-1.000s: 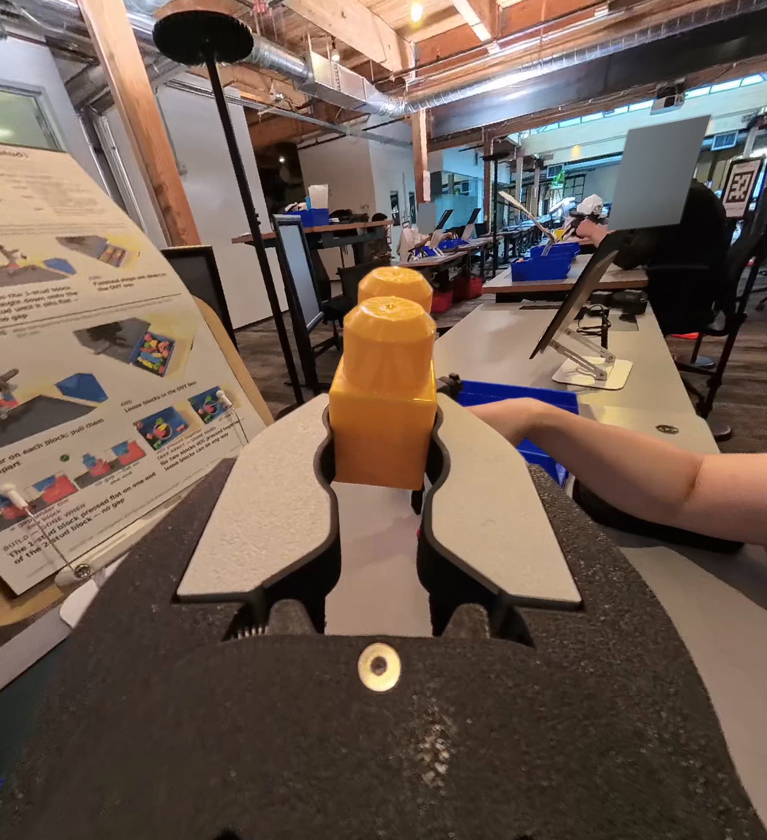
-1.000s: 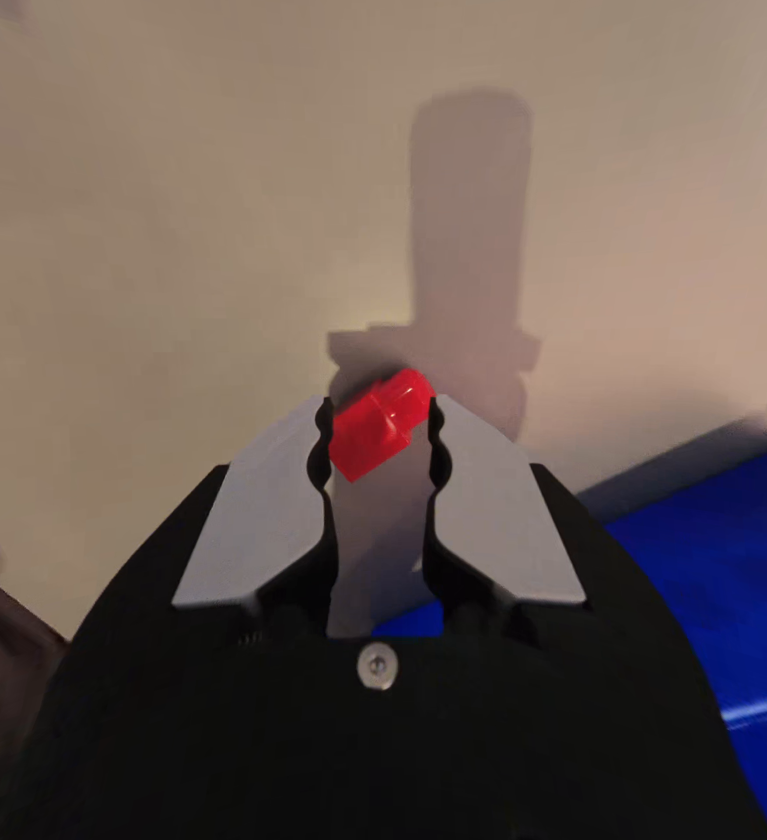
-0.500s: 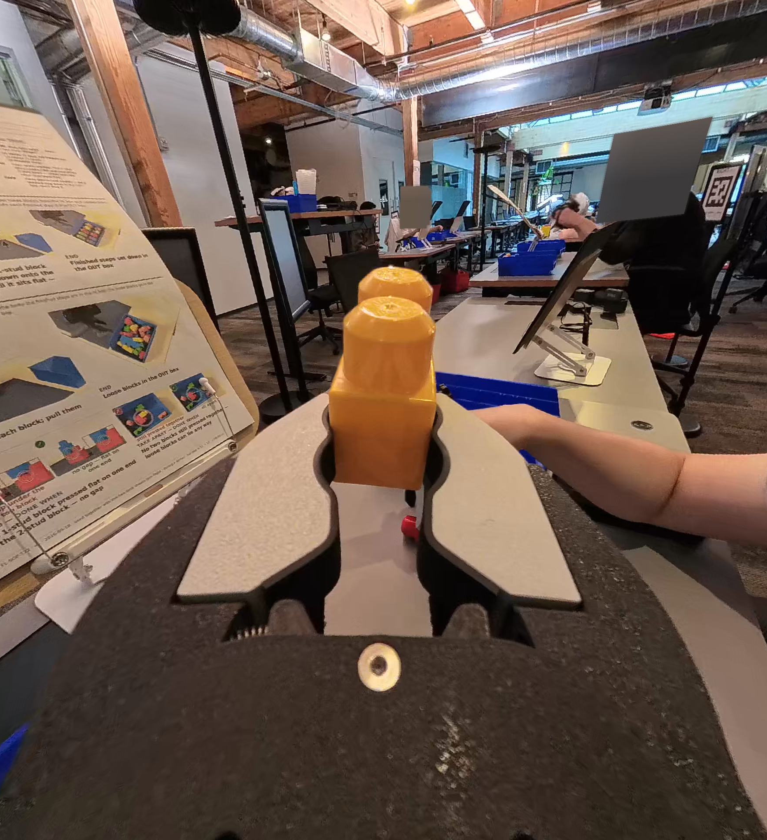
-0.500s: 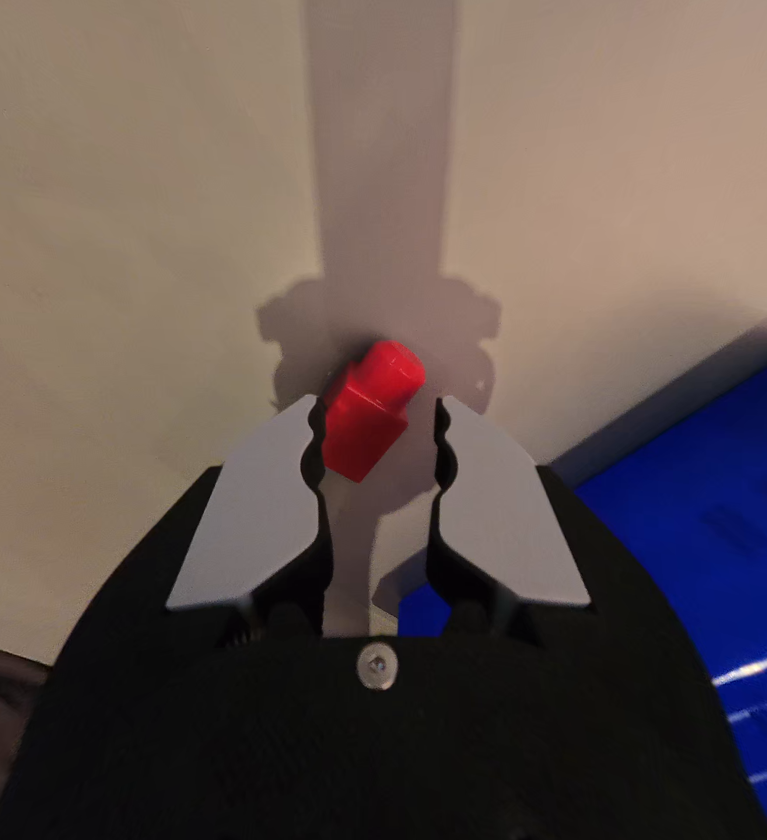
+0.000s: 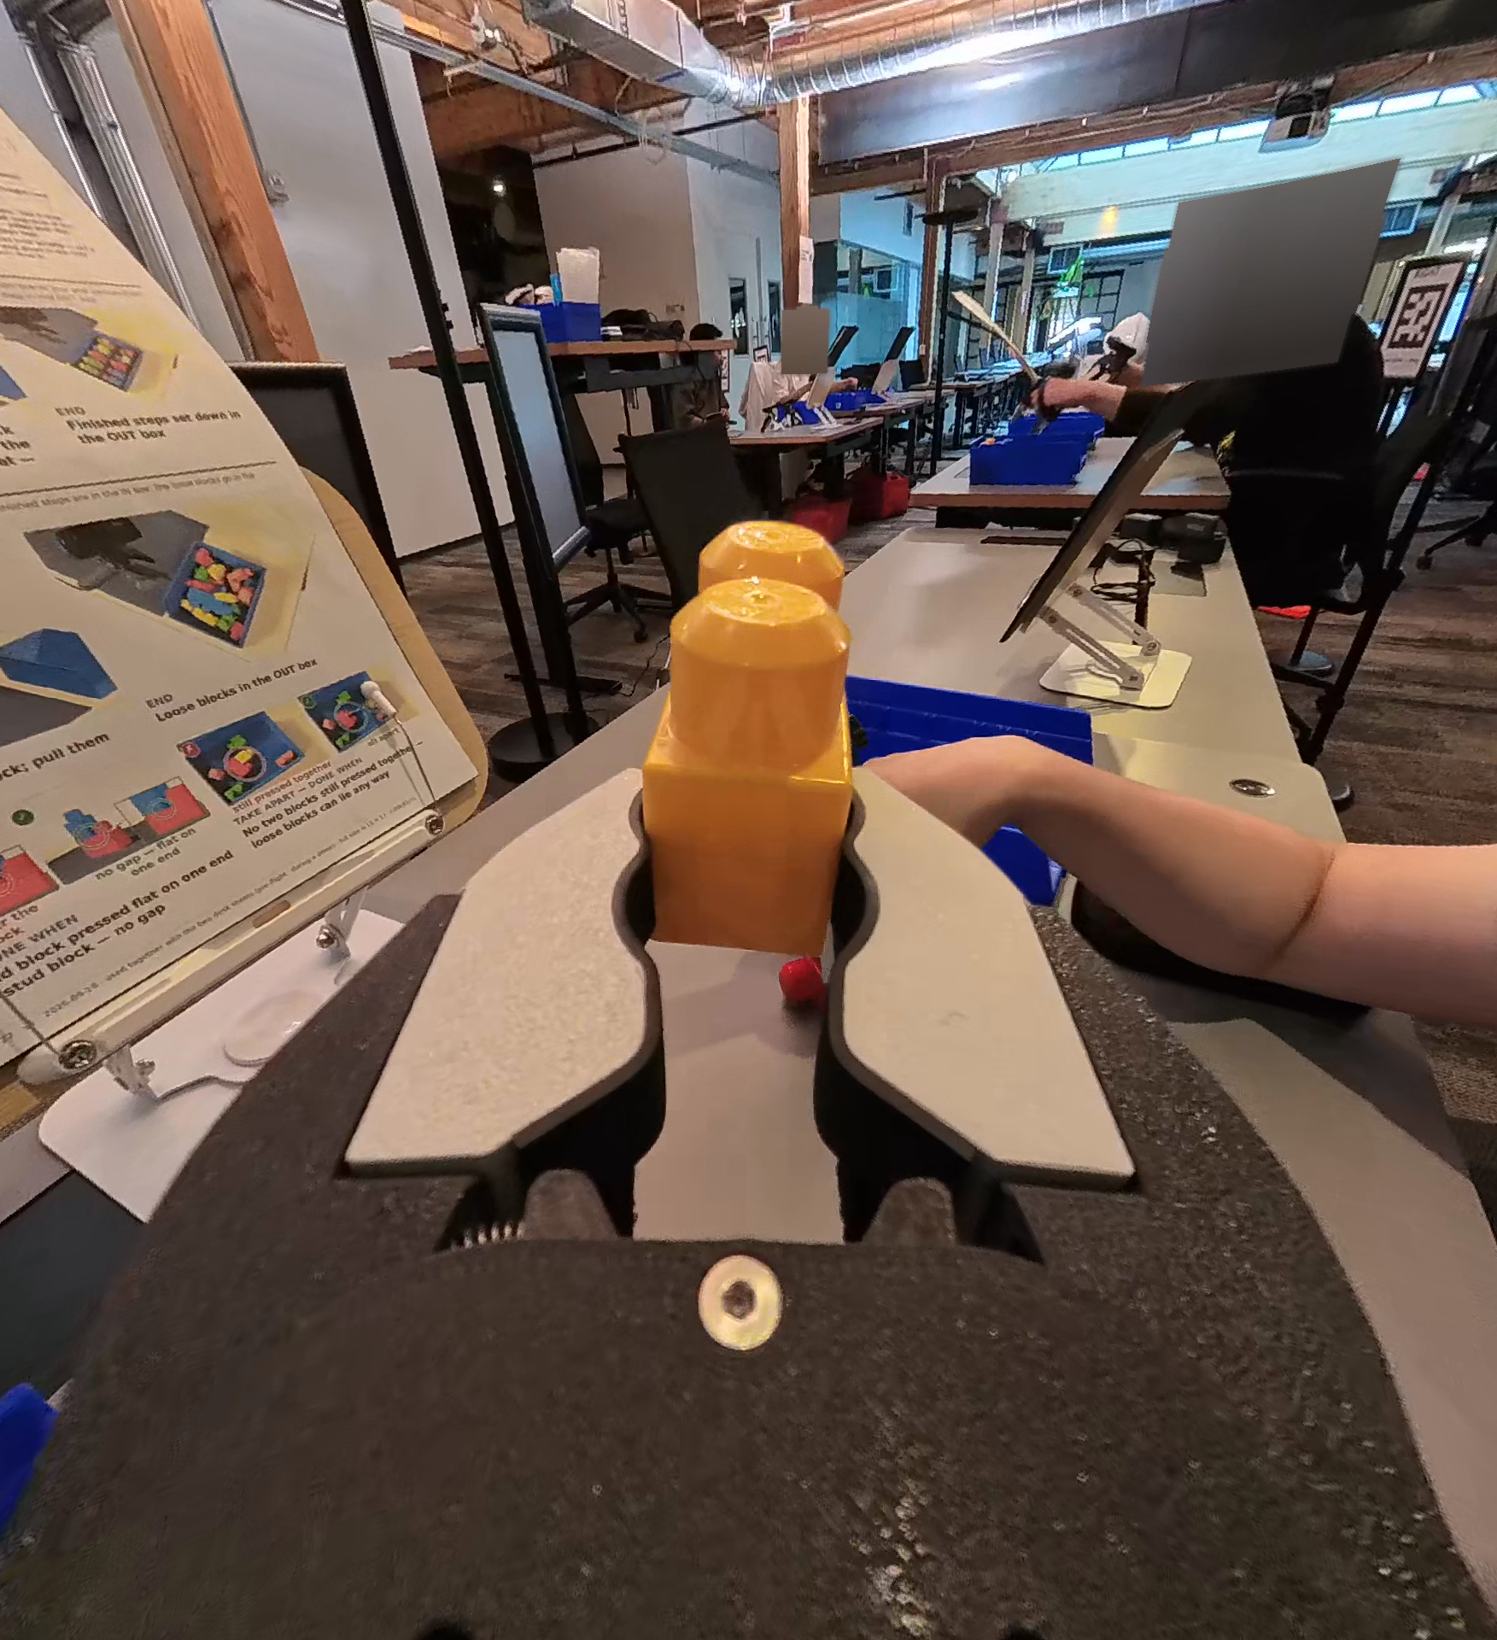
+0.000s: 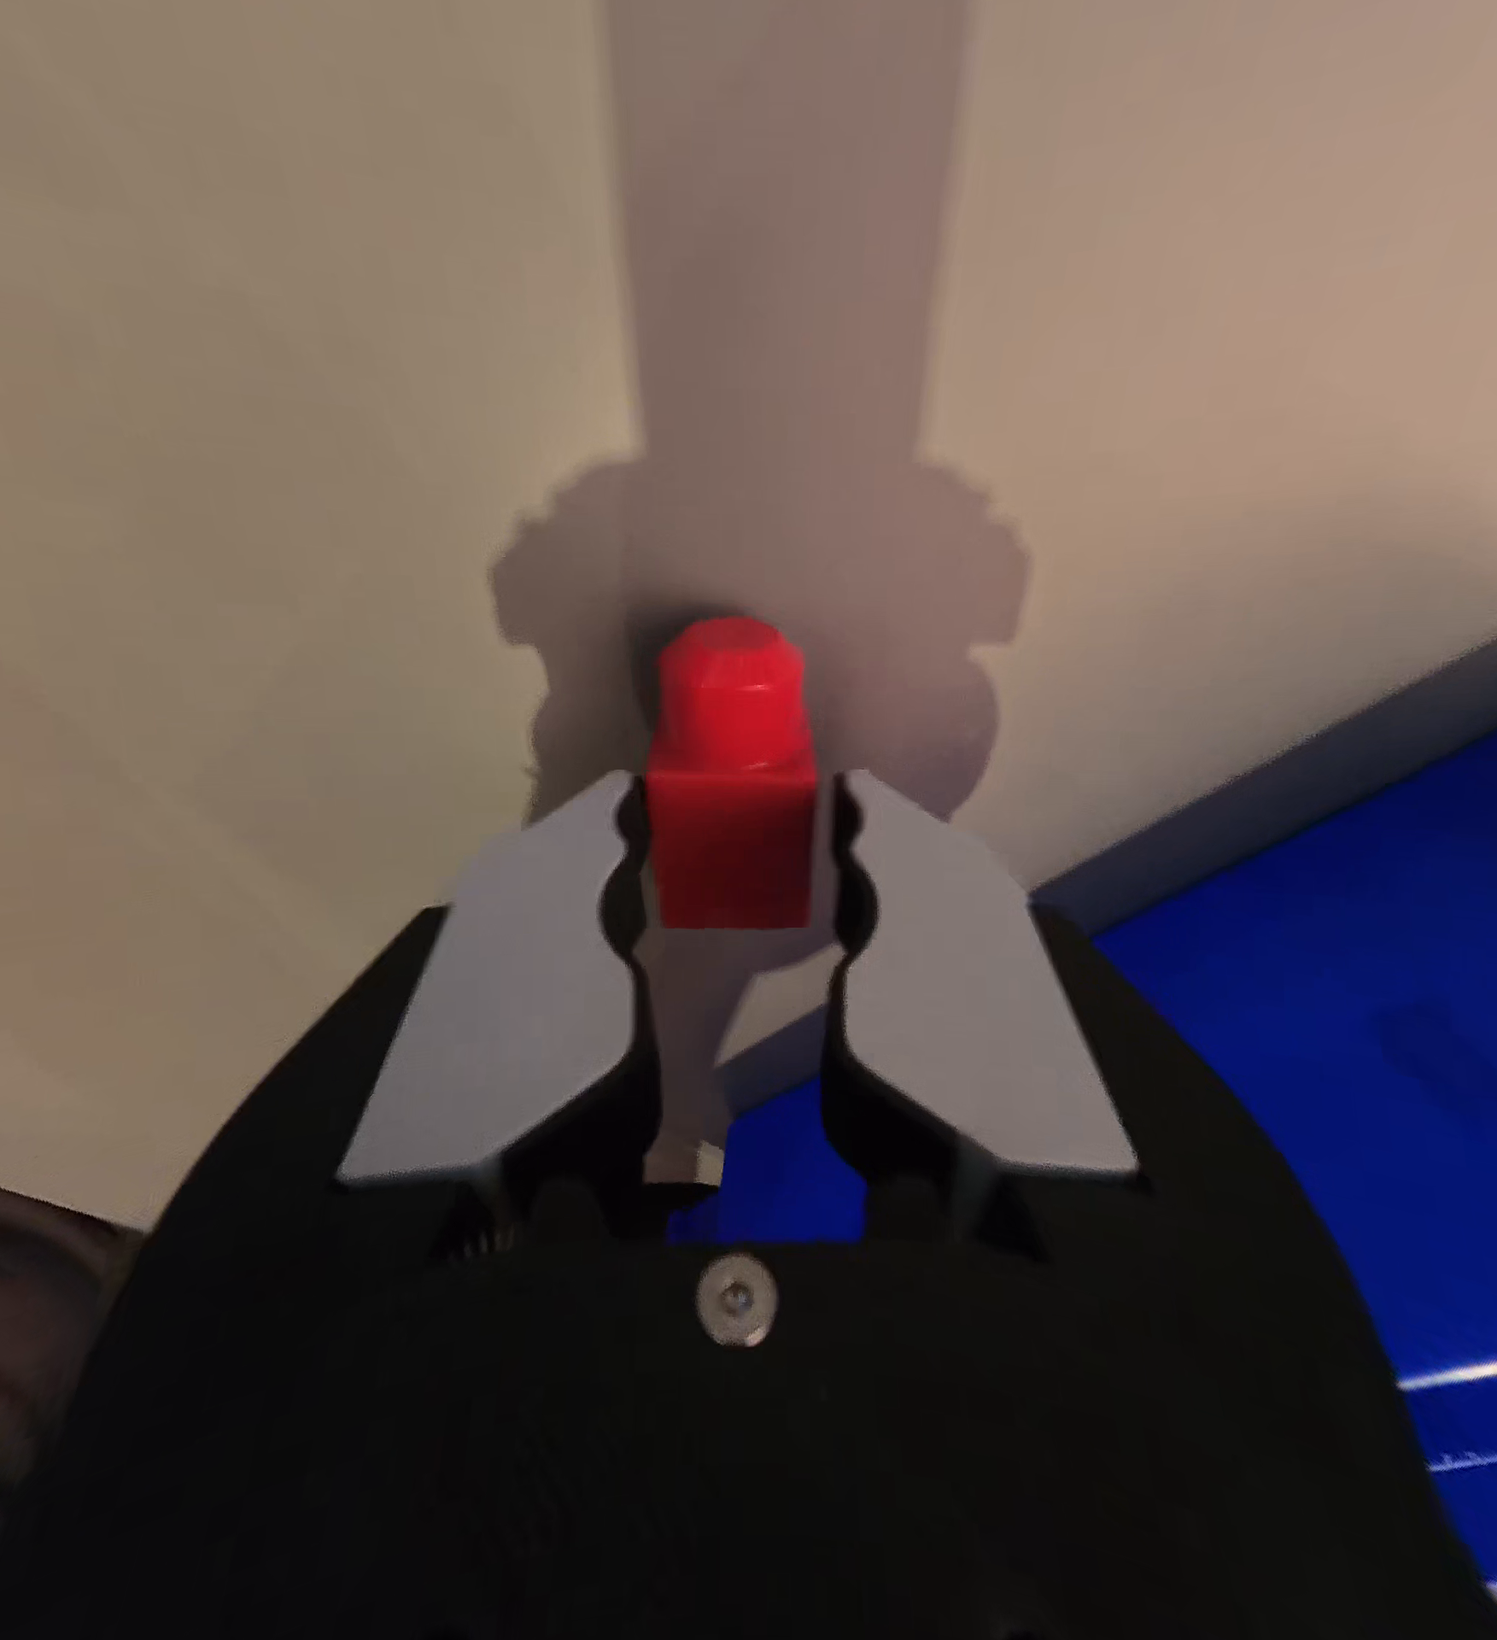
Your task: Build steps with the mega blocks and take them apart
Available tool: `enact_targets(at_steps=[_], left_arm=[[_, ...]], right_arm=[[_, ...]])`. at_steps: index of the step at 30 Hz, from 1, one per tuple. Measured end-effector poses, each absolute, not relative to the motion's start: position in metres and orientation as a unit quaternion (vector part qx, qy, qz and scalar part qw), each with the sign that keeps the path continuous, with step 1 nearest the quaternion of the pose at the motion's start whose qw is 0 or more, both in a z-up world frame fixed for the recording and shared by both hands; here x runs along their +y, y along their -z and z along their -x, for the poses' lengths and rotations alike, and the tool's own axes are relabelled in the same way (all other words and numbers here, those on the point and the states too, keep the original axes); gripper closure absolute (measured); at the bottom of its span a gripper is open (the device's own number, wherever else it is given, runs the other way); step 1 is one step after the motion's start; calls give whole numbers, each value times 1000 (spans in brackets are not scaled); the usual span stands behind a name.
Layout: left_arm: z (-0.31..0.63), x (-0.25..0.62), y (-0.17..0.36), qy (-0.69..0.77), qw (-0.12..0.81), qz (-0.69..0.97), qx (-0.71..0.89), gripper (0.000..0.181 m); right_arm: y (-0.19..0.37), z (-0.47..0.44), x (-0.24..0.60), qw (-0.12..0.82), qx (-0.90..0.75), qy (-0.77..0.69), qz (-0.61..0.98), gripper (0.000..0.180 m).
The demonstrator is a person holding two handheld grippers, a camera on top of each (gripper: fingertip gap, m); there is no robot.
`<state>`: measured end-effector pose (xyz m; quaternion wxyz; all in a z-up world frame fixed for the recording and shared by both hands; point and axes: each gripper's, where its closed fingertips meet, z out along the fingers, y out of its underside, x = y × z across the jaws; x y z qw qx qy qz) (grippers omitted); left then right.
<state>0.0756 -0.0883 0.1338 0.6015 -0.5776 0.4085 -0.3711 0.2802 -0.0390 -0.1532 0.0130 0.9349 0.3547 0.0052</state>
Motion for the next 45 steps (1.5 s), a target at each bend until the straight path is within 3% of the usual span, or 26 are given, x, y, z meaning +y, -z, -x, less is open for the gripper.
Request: enact_targets(at_steps=[4, 8, 12, 16, 20, 25, 45], left_arm=[[-70, -77, -131, 361, 611, 585, 392, 144], [-68, -69, -126, 408, 595, 587, 367, 144], [-77, -65, -112, 461, 558, 593, 353, 144], [-98, -66, -91, 500, 511, 605, 350, 144], [-124, -71, -63, 500, 476, 621, 371, 144], [-148, -87, -45, 520, 433, 621, 396, 144], [-152, -103, -45, 586, 367, 607, 391, 145]], right_arm=[[151, -281, -41, 20, 364, 1, -931, 143], [122, -268, -28, -54, 361, 59, -929, 143], [60, -238, -12, -203, 366, 195, -887, 144], [-35, -206, -6, -410, 360, 355, -759, 144], [-111, -194, -47, -501, 370, 522, -583, 144], [-133, -188, -64, -506, 336, 606, -514, 144], [-94, -148, -84, -427, 407, 579, -563, 144]])
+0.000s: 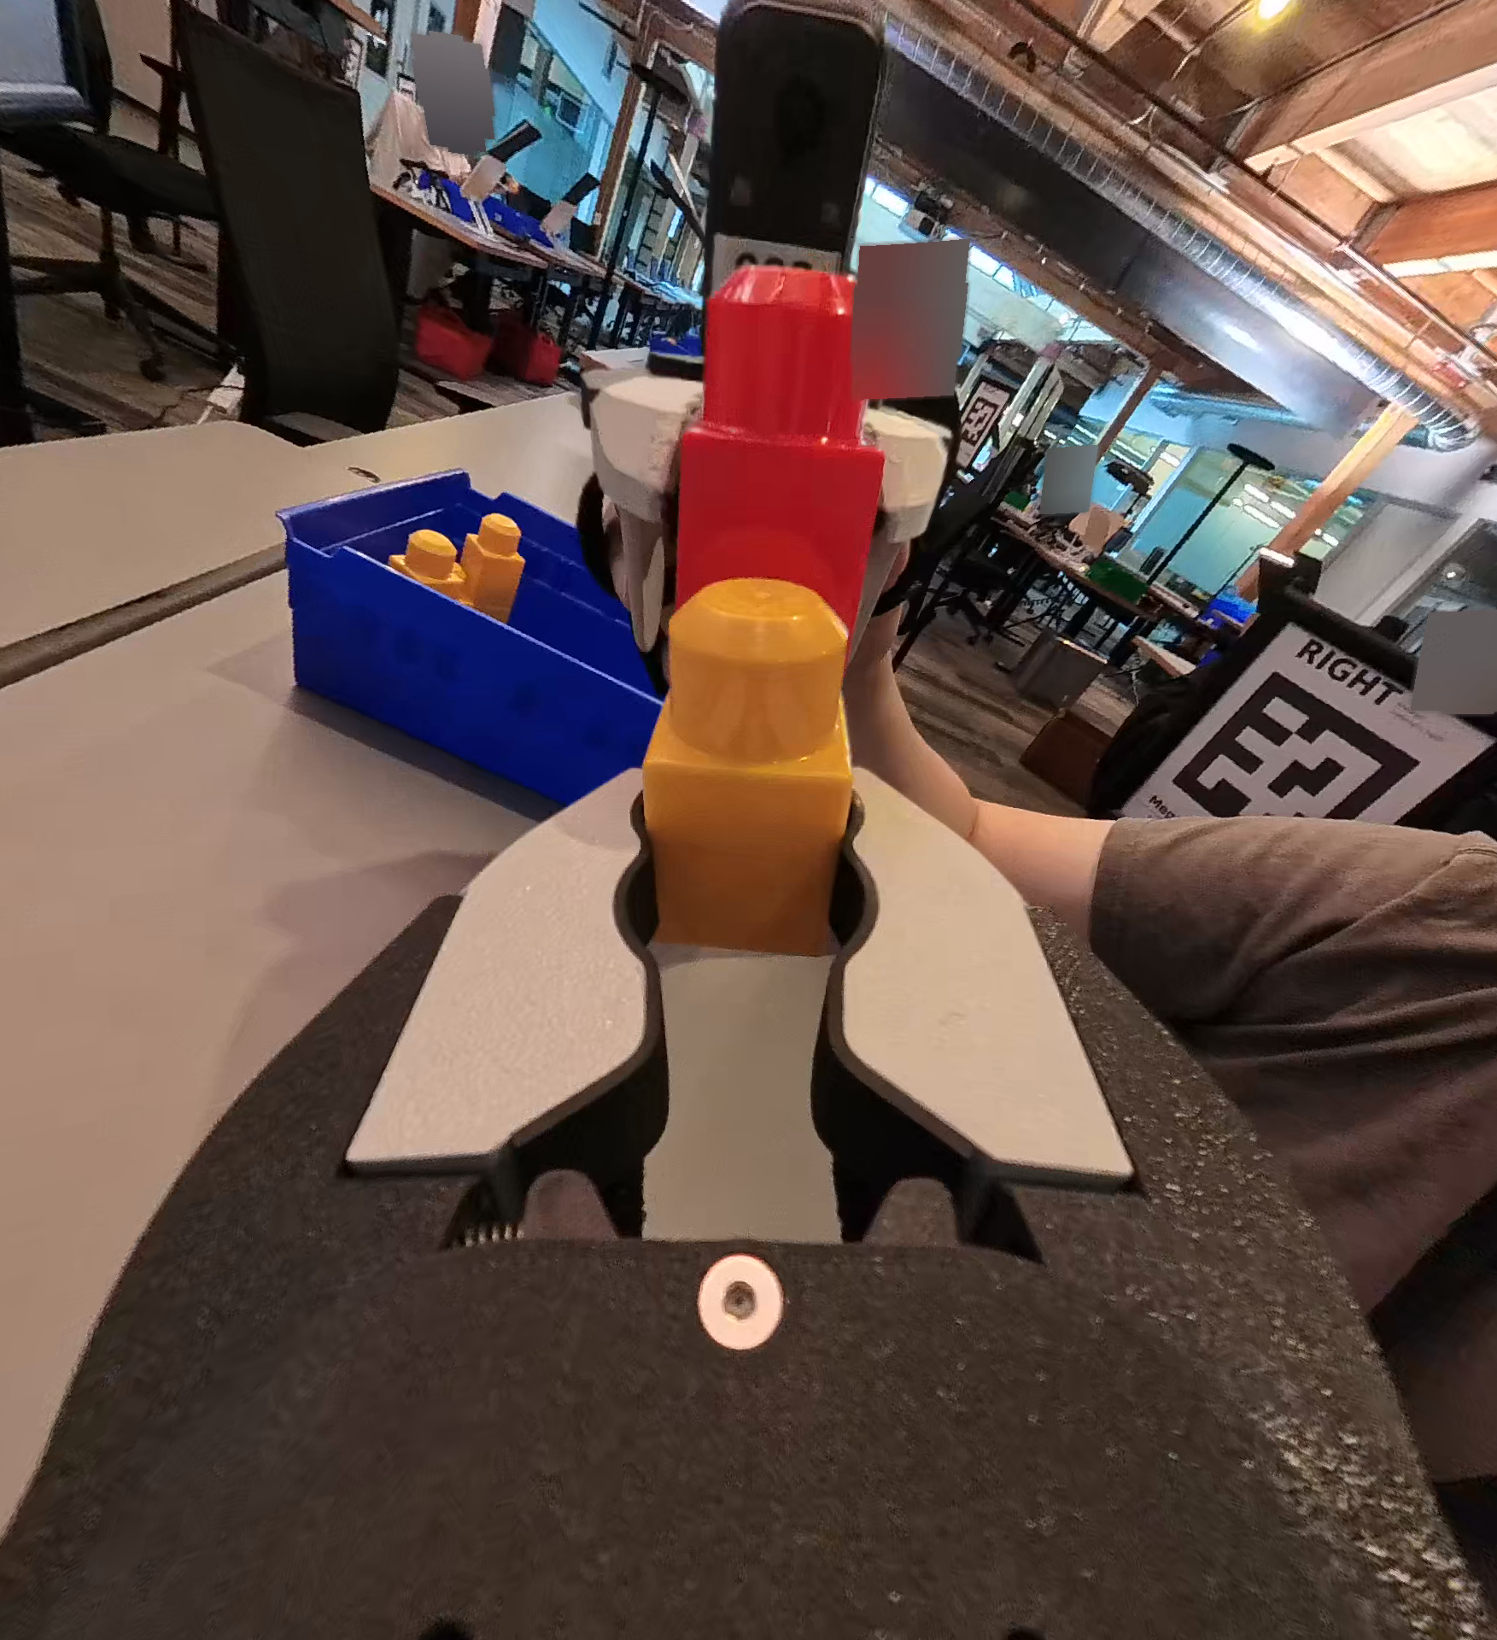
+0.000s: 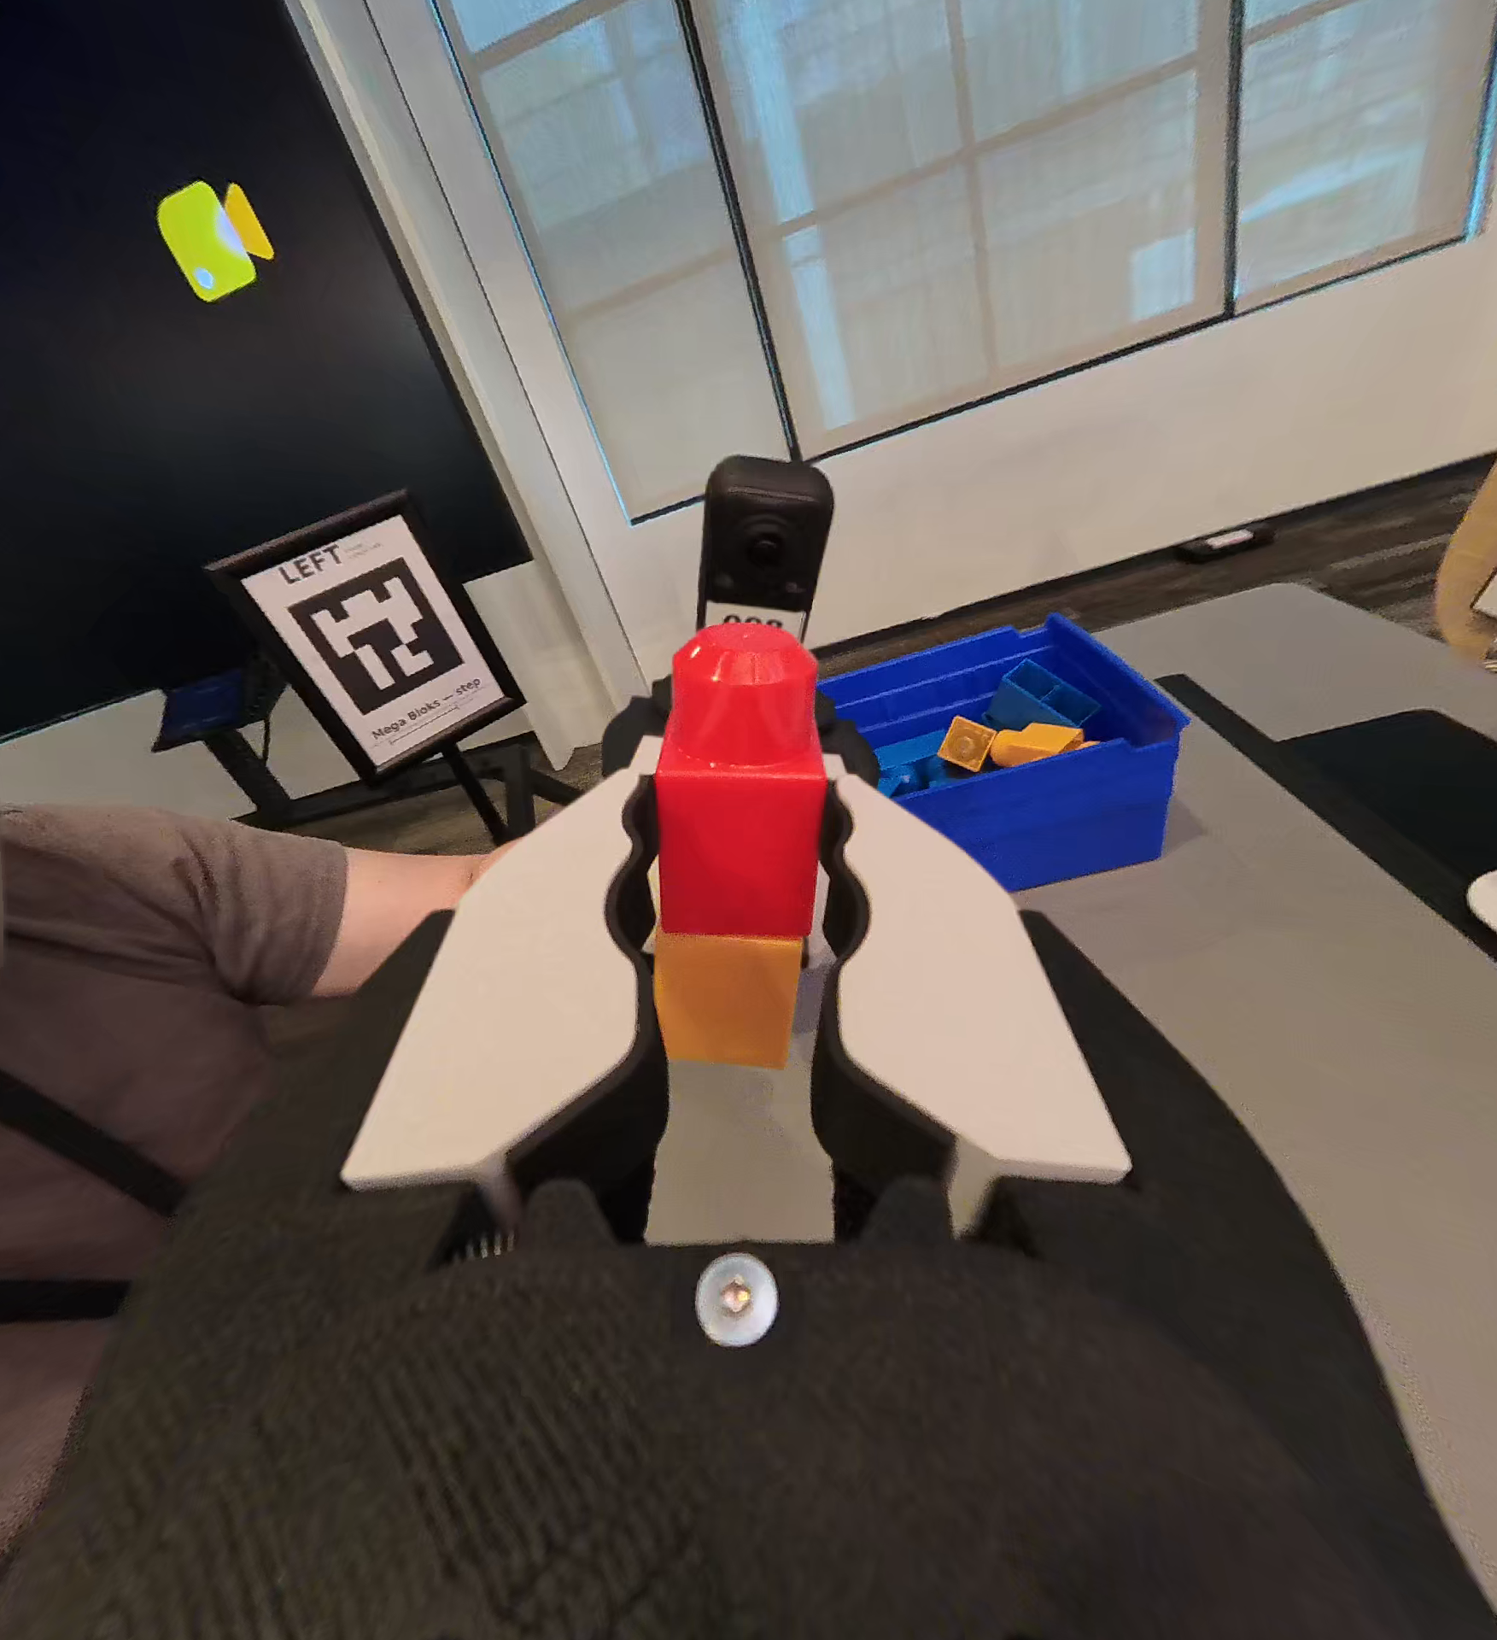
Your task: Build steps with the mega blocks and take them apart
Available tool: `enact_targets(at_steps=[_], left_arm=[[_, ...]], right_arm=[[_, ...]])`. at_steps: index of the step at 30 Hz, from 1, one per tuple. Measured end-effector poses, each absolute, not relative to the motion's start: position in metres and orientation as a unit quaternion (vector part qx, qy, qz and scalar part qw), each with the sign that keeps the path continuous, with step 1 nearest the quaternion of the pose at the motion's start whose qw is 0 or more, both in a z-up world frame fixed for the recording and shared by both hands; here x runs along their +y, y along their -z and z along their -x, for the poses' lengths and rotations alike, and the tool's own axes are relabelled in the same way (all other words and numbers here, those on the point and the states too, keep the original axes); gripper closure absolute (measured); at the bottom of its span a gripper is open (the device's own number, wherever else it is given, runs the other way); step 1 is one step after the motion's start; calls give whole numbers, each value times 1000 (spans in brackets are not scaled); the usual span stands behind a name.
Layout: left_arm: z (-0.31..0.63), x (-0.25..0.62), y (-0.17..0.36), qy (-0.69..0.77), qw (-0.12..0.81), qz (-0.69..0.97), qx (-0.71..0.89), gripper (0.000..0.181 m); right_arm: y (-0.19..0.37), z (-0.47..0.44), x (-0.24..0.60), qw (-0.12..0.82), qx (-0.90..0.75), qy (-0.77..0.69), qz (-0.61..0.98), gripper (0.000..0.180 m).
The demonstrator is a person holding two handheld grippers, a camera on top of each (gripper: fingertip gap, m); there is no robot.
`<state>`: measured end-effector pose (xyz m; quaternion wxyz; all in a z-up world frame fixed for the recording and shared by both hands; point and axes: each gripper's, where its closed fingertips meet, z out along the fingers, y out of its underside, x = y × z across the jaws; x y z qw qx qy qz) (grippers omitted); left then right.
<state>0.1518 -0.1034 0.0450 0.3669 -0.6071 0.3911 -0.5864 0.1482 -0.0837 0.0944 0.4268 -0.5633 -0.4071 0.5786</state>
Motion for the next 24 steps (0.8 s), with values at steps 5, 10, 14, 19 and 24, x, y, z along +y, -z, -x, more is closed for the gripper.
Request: enact_targets(at_steps=[5, 10, 14, 19, 24], left_arm=[[-152, -101, -45, 584, 371, 611, 385, 145], [-150, -101, -47, 573, 380, 613, 388, 145], [-149, -101, -47, 572, 381, 614, 388, 145], [-149, -100, -46, 571, 379, 618, 386, 145], [-148, -99, -45, 567, 381, 618, 389, 145]], right_arm=[[-93, -148, -82, 422, -398, -584, 568, 144], [-94, -147, -81, 437, -399, -569, 571, 143], [-95, -147, -82, 443, -397, -564, 572, 143], [-94, -146, -81, 443, -394, -562, 576, 144], [-93, -146, -79, 449, -395, -556, 577, 144]])
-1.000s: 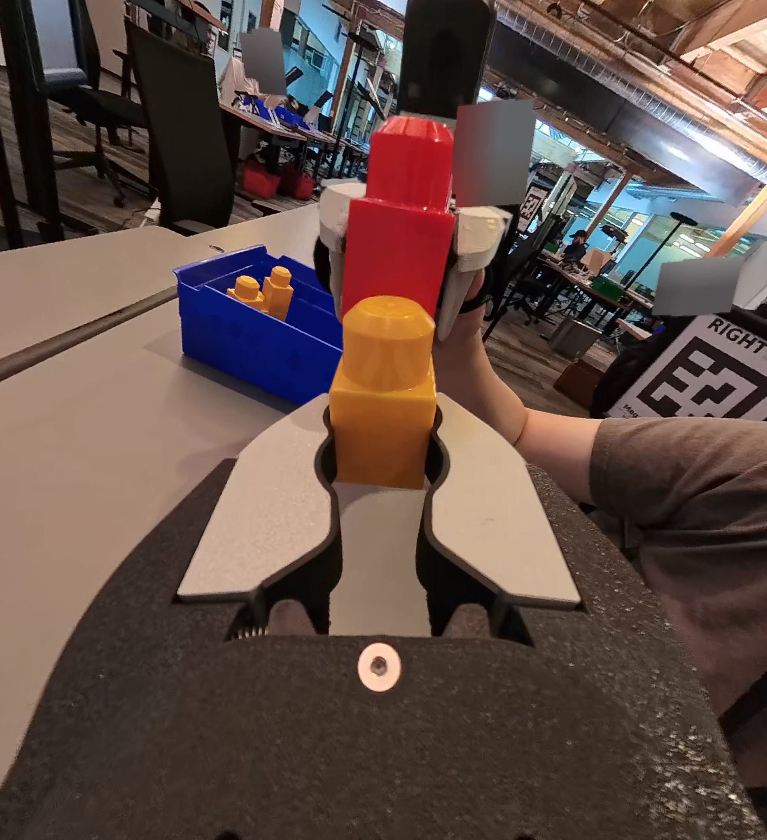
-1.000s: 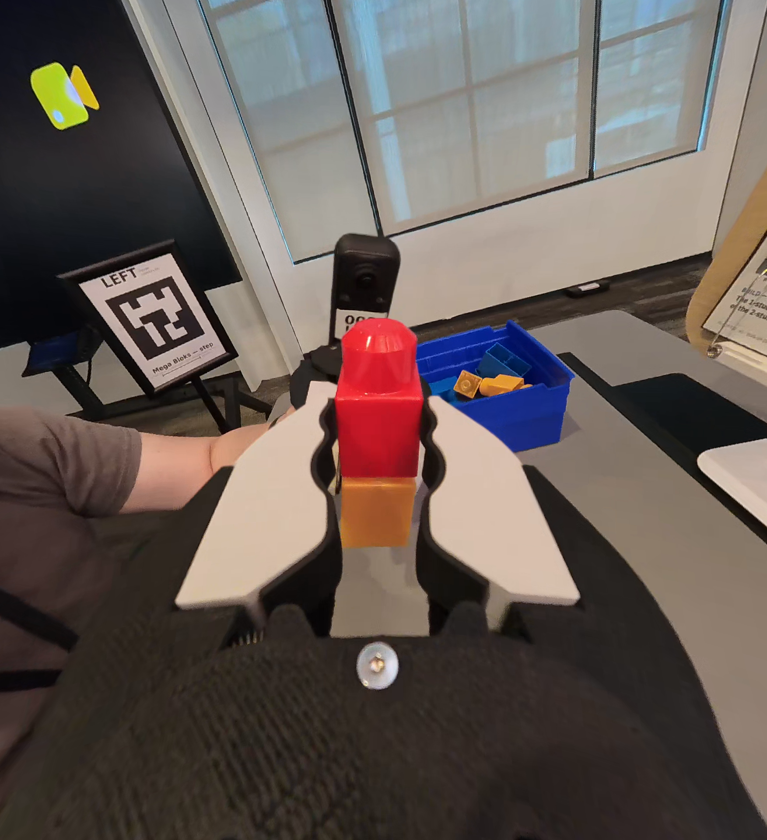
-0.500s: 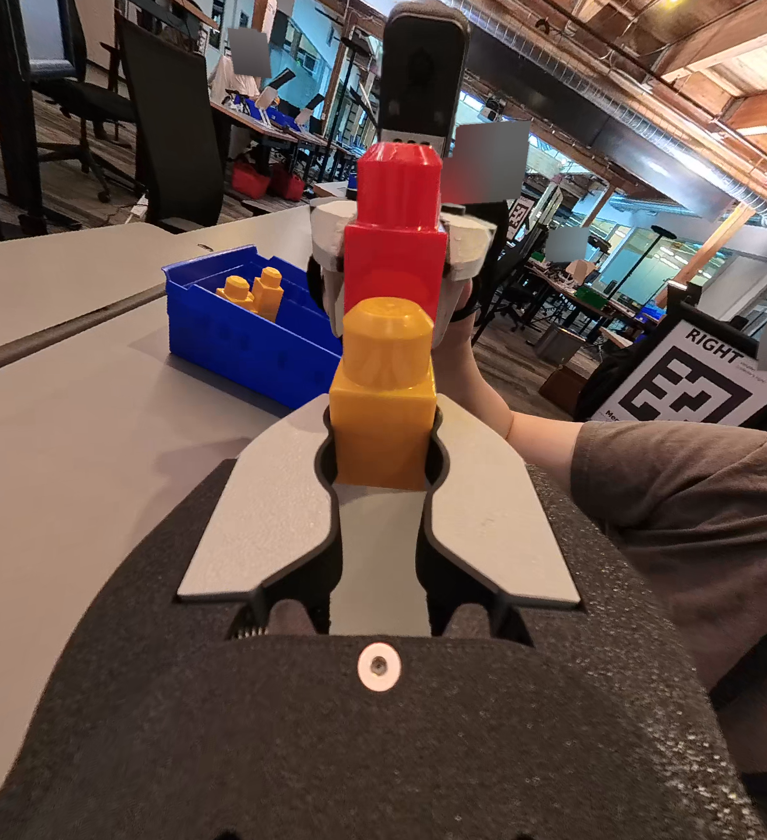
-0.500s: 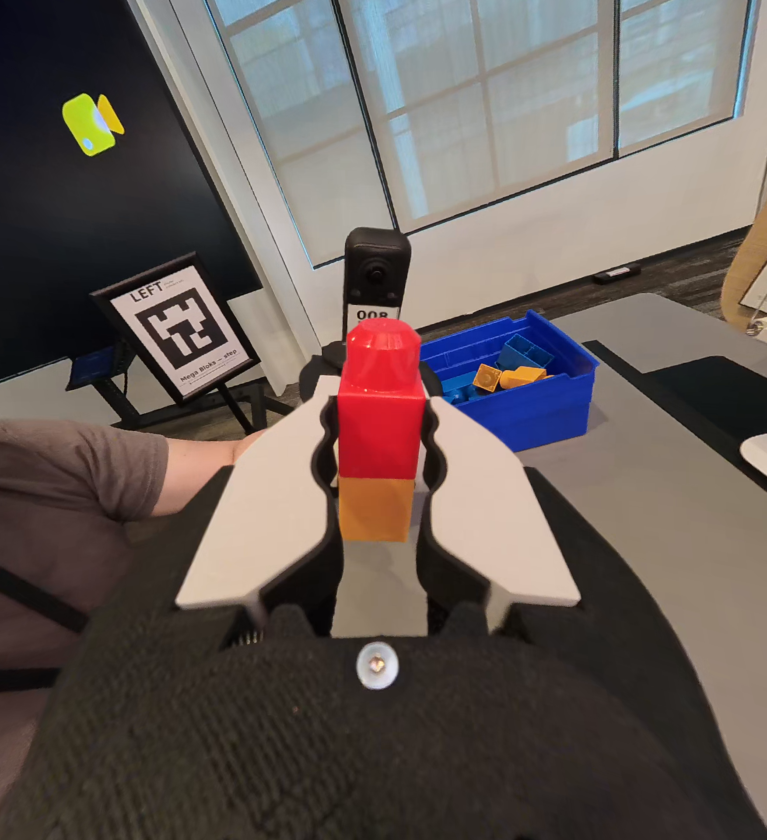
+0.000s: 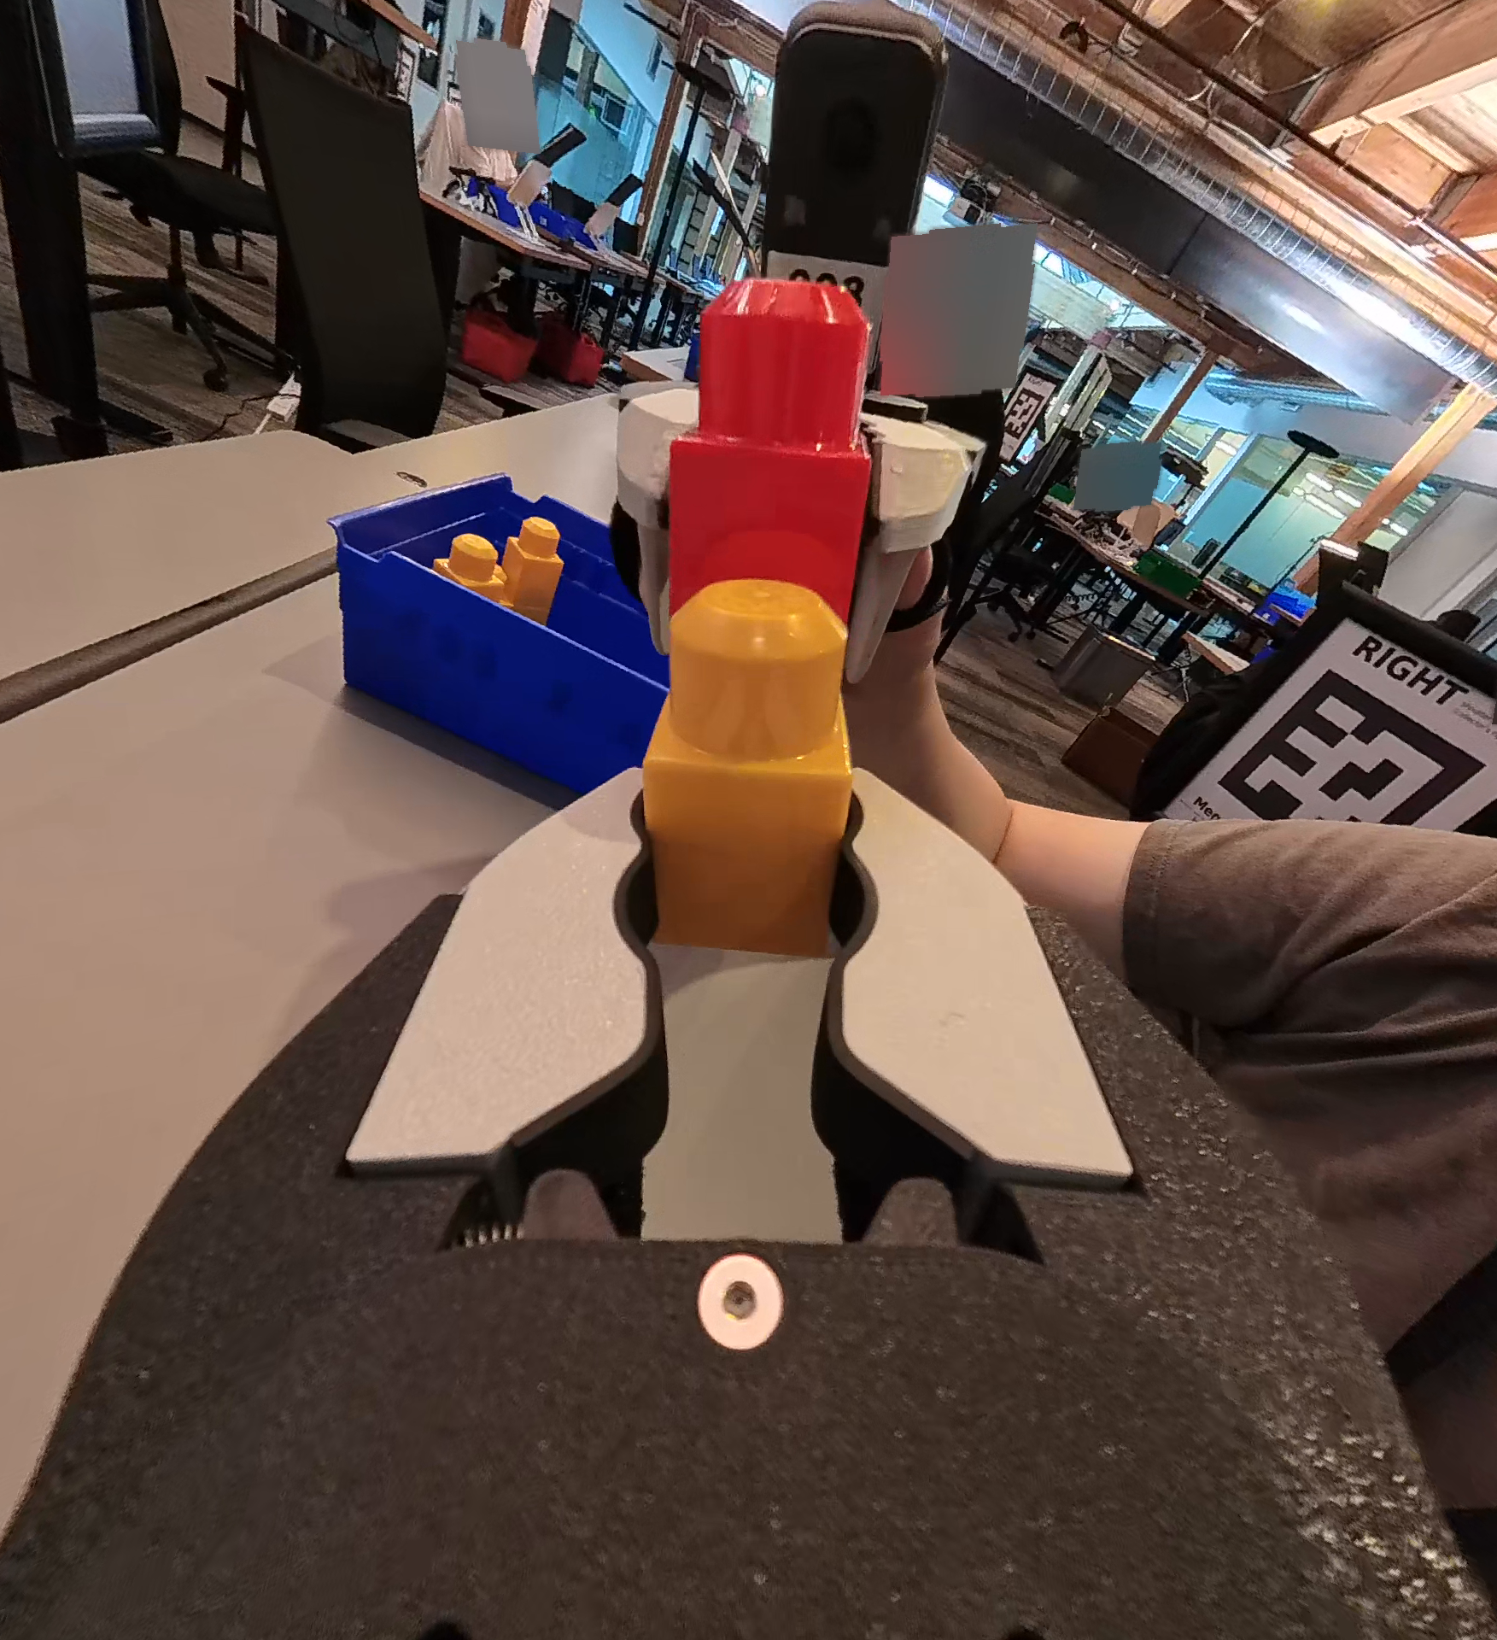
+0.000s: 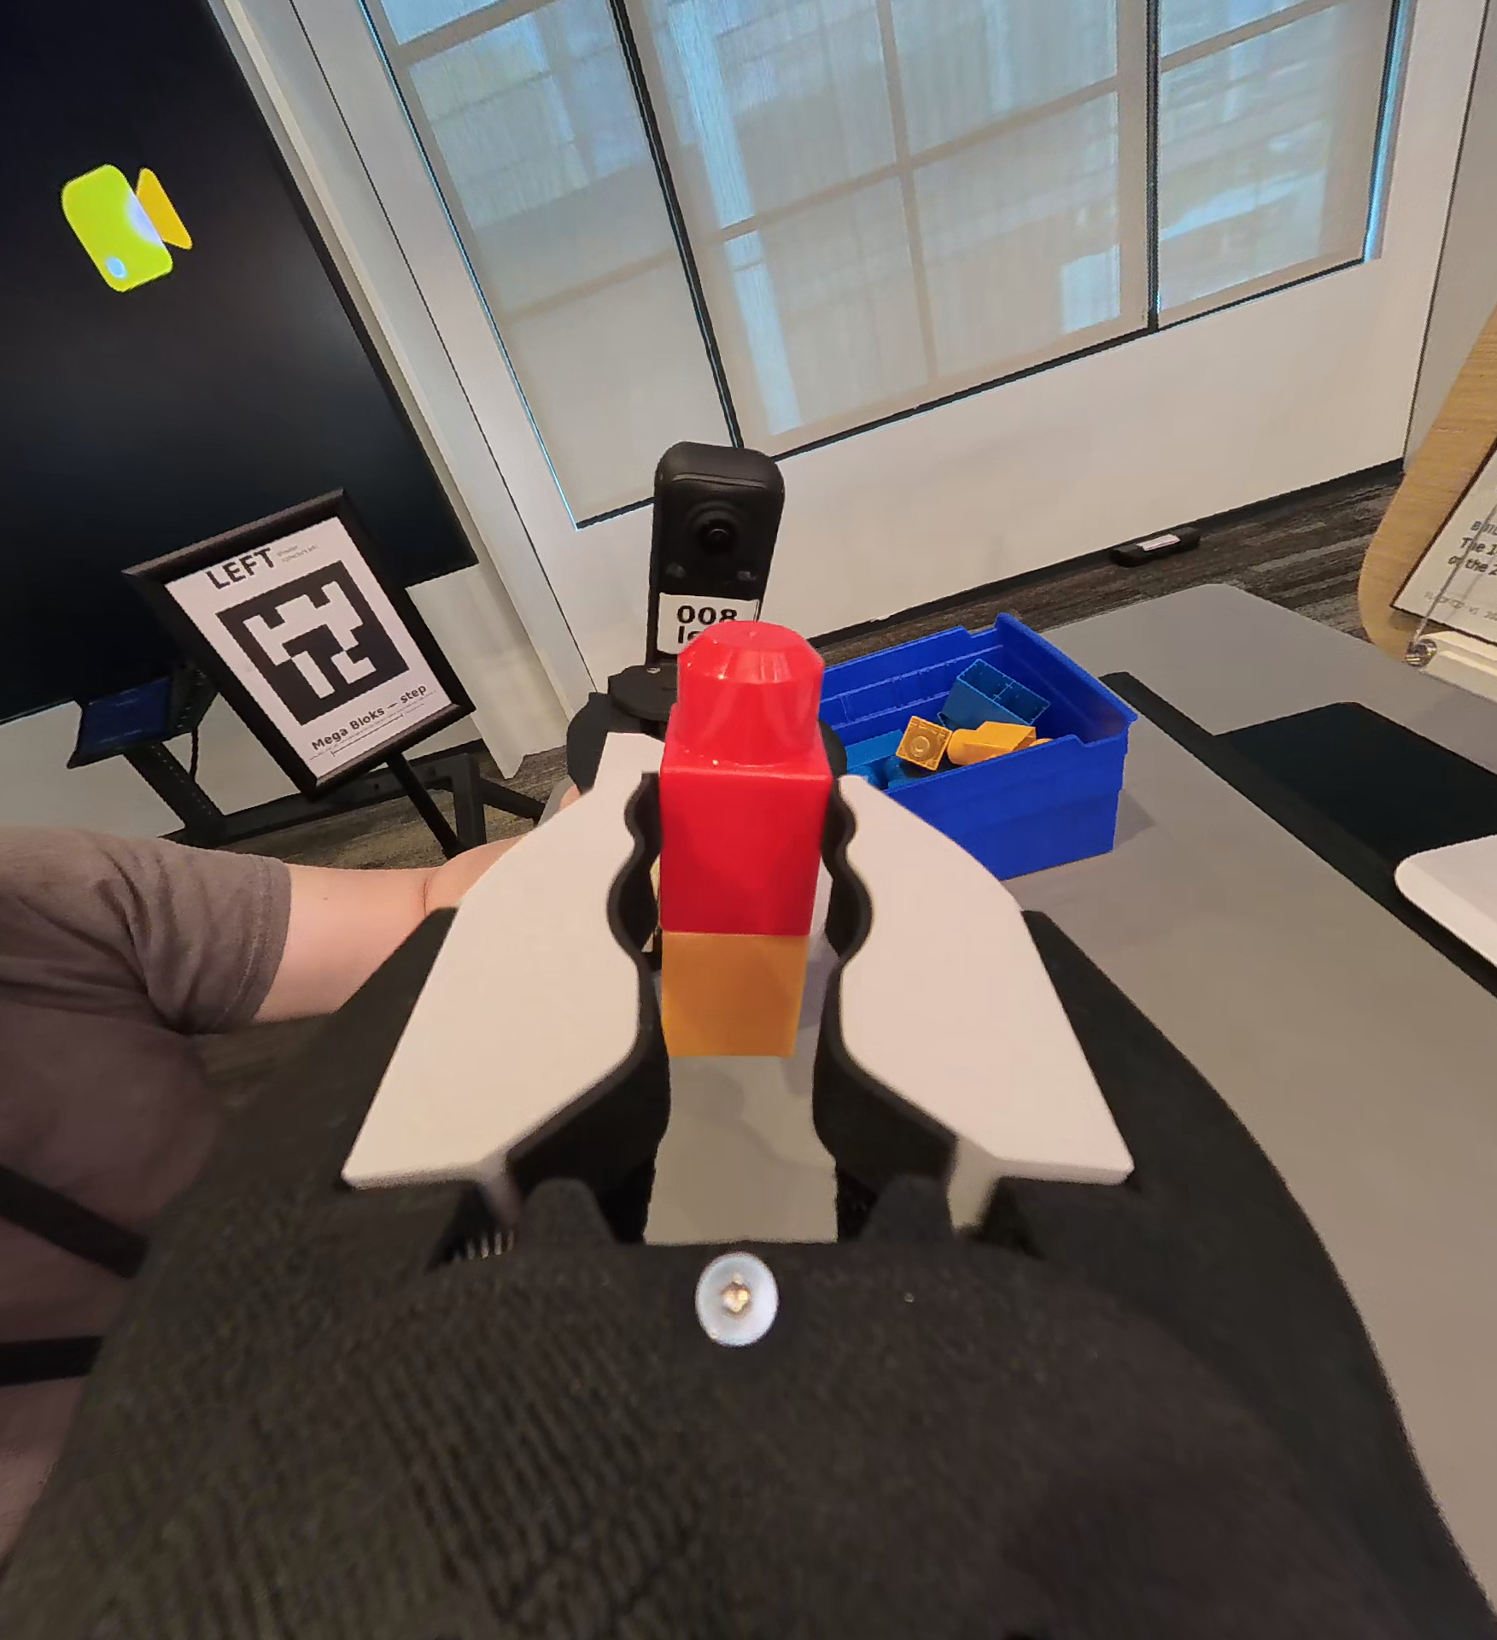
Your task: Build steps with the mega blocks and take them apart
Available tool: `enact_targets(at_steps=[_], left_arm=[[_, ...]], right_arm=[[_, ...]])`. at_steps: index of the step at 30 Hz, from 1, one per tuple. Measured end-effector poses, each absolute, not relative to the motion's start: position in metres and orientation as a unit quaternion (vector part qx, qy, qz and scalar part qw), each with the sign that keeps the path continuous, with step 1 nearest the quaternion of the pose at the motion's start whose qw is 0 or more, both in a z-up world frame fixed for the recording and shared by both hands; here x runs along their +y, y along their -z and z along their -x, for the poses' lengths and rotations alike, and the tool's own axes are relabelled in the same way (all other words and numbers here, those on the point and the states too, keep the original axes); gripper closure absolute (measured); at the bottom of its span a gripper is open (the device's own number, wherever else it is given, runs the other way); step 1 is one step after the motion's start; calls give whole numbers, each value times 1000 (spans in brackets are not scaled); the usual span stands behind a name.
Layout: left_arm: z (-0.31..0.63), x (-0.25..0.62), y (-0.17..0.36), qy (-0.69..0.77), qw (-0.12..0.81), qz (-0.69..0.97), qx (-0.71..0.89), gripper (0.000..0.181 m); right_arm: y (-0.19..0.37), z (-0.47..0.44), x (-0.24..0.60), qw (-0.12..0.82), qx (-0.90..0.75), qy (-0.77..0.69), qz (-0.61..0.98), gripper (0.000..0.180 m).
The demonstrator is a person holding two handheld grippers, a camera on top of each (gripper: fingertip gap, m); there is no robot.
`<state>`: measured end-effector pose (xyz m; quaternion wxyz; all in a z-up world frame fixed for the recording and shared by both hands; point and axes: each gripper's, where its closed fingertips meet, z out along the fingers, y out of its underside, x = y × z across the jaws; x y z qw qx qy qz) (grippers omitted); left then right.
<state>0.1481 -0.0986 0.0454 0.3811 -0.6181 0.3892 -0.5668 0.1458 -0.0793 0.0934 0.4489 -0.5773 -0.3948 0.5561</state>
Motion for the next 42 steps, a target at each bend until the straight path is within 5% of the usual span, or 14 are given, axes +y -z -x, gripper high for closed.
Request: enact_targets(at_steps=[21, 25, 32, 35, 37, 39, 42], left_arm=[[-145, -101, -42, 565, 360, 619, 410, 144], [-143, -104, -25, 502, 354, 634, 469, 144], [-152, -116, -7, 458, 338, 633, 525, 144], [-151, -114, -7, 450, 349, 631, 527, 144], [-151, -113, -14, 458, 369, 618, 521, 144], [-150, -110, -18, 460, 378, 620, 511, 124], [-144, -107, -16, 444, 375, 630, 515, 116]], right_arm=[[-90, -144, -80, 439, -407, -559, 574, 144], [-97, -160, -89, 456, -478, -477, 579, 117], [-54, -170, -102, 354, -540, -402, 649, 119], [-44, -164, -105, 331, -555, -396, 652, 143], [-46, -165, -105, 334, -555, -391, 654, 143], [-54, -173, -101, 358, -551, -370, 657, 143], [-78, -211, -97, 403, -541, -327, 662, 143]])
